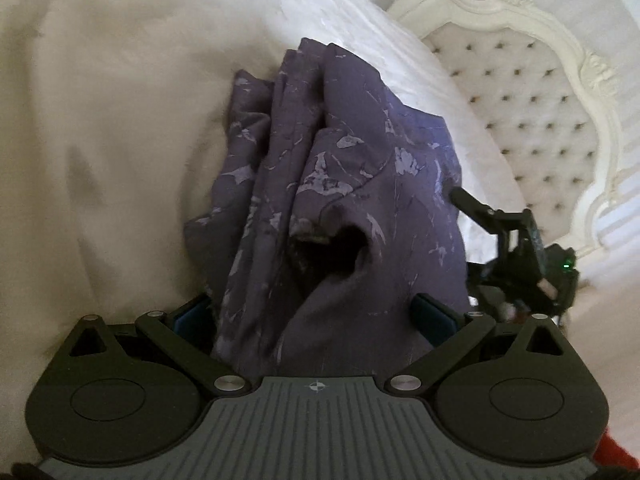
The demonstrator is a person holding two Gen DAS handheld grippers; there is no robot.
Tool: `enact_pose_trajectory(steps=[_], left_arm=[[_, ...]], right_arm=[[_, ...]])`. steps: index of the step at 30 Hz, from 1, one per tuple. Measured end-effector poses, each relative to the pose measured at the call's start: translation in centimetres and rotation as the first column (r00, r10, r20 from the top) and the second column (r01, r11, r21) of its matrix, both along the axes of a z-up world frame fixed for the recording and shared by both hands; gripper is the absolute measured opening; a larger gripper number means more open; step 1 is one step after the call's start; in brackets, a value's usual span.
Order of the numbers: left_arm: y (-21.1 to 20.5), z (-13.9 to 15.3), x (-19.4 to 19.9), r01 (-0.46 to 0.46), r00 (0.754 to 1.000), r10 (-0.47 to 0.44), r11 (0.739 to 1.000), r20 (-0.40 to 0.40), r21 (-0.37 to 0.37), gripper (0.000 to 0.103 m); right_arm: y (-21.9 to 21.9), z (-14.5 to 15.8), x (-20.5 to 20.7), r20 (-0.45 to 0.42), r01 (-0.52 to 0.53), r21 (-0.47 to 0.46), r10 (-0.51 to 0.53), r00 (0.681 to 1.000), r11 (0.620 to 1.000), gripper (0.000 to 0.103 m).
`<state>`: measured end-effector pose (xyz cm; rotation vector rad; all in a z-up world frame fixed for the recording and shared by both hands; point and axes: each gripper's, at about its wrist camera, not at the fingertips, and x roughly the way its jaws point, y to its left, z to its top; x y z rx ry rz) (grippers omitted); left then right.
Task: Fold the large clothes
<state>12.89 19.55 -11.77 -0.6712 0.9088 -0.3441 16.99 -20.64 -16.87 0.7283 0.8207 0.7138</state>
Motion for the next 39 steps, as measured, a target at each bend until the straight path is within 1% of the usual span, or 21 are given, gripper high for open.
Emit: enact_pose_trajectory(steps=[2, 4, 5, 6, 8, 11, 15, 19, 21, 23, 24, 25, 27, 28, 29, 30, 32, 33, 36, 37, 39], left_arm=[[-0.3, -0.1, 0.4, 0.027, 1.000, -0.027, 0.999, 0.006, -0.024, 0.102], [-0.8, 0.1, 0.4, 0.056, 0.998, -0.055, 0.997, 0.014, -0.045, 0.102], [-1.2, 0.3, 0.4, 0.066, 0.998, -0.065, 0.996, 0.019, -0.060, 0.102], [-1.6, 0.5, 0.4, 0.075, 0.997, -0.073, 0.994, 0.025, -0.074, 0.102], [-2.6, 0.8, 0.6, 0.085, 0.996, -0.082, 0.991, 0.030, -0.103, 0.102], [-5.2, 0.8, 1.6, 0.110, 0.994, -0.106, 0.978, 0.029, -0.179, 0.102], [-12.2, 1.4, 3.4, 0.231, 0.972, -0.222, 0.960, 0.073, -0.160, 0.102], [-20.0, 1.6, 5.7, 0.330, 0.944, -0.317, 0.923, 0.093, -0.200, 0.102], [-23.2, 1.7, 6.7, 0.363, 0.932, -0.349, 0.910, 0.101, -0.203, 0.102], [-25.8, 1.7, 7.2, 0.394, 0.918, -0.380, 0.901, 0.111, -0.181, 0.102], [-26.9, 1.5, 7.7, 0.406, 0.913, -0.393, 0.900, 0.112, -0.159, 0.102], [-27.8, 1.0, 7.7, 0.405, 0.914, -0.395, 0.906, 0.097, -0.124, 0.101], [-28.1, 0.1, 7.8, 0.375, 0.926, -0.372, 0.925, 0.054, -0.054, 0.099], [-28.0, -0.4, 7.6, 0.369, 0.928, -0.368, 0.929, 0.053, -0.023, 0.099], [-27.6, -0.8, 7.2, 0.376, 0.925, -0.375, 0.927, 0.066, -0.003, 0.095], [-27.4, -0.7, 7.0, 0.383, 0.920, -0.383, 0.924, 0.078, 0.013, 0.095], [-27.0, -0.3, 6.3, 0.394, 0.913, -0.399, 0.917, 0.090, 0.068, 0.096], [-27.2, 0.0, 6.2, 0.395, 0.911, -0.402, 0.915, 0.093, 0.083, 0.096], [-27.5, 1.1, 6.0, 0.373, 0.918, -0.385, 0.920, 0.094, 0.116, 0.095], [-27.5, 1.6, 5.5, 0.366, 0.917, -0.383, 0.919, 0.110, 0.147, 0.095], [-27.3, 2.7, 4.2, 0.351, 0.909, -0.389, 0.908, 0.150, 0.230, 0.095]], right_arm=[[1.3, 0.3, 0.2, 0.012, -0.029, -0.012, 0.029, 1.000, 1.000, 0.102], [2.4, 1.2, 0.0, 0.032, -0.025, -0.098, 0.028, 0.999, 0.995, 0.089], [2.4, 1.7, -0.2, 0.041, -0.022, -0.131, 0.028, 0.999, 0.991, 0.080], [2.0, 2.1, -0.4, 0.049, -0.021, -0.139, 0.028, 0.998, 0.990, 0.074], [0.9, 3.1, -0.8, 0.072, -0.005, -0.126, 0.014, 0.997, 0.992, 0.069], [-1.2, 5.5, -2.0, 0.140, 0.018, -0.197, 0.010, 0.990, 0.980, 0.069], [-6.2, 7.8, -3.0, 0.179, 0.088, -0.284, -0.038, 0.983, 0.955, 0.069], [-12.5, 9.6, -4.7, 0.211, 0.195, -0.386, -0.119, 0.970, 0.902, 0.070], [-15.4, 10.2, -5.7, 0.227, 0.251, -0.416, -0.167, 0.959, 0.874, 0.071], [-17.6, 10.3, -6.3, 0.237, 0.303, -0.434, -0.218, 0.947, 0.848, 0.074], [-18.5, 10.0, -6.5, 0.239, 0.327, -0.445, -0.242, 0.941, 0.834, 0.079], [-18.9, 9.4, -6.5, 0.234, 0.355, -0.464, -0.274, 0.933, 0.812, 0.081], [-18.9, 7.5, -6.4, 0.191, 0.387, -0.528, -0.338, 0.921, 0.756, 0.094], [-18.9, 6.2, -6.4, 0.171, 0.396, -0.572, -0.368, 0.914, 0.718, 0.097], [-19.0, 5.2, -6.5, 0.161, 0.401, -0.594, -0.385, 0.909, 0.697, 0.101], [-19.0, 4.3, -6.8, 0.160, 0.414, -0.591, -0.402, 0.901, 0.693, 0.102], [-19.3, 3.7, -7.3, 0.151, 0.441, -0.545, -0.434, 0.888, 0.713, 0.102], [-19.2, 3.8, -7.4, 0.149, 0.448, -0.539, -0.442, 0.884, 0.714, 0.102], [-20.0, 5.4, -8.4, 0.208, 0.464, -0.581, -0.430, 0.879, 0.668, 0.102], [-20.0, 6.2, -8.9, 0.237, 0.476, -0.595, -0.425, 0.874, 0.647, 0.102], [-19.5, 7.4, -10.1, 0.281, 0.506, -0.592, -0.427, 0.859, 0.628, 0.102]])
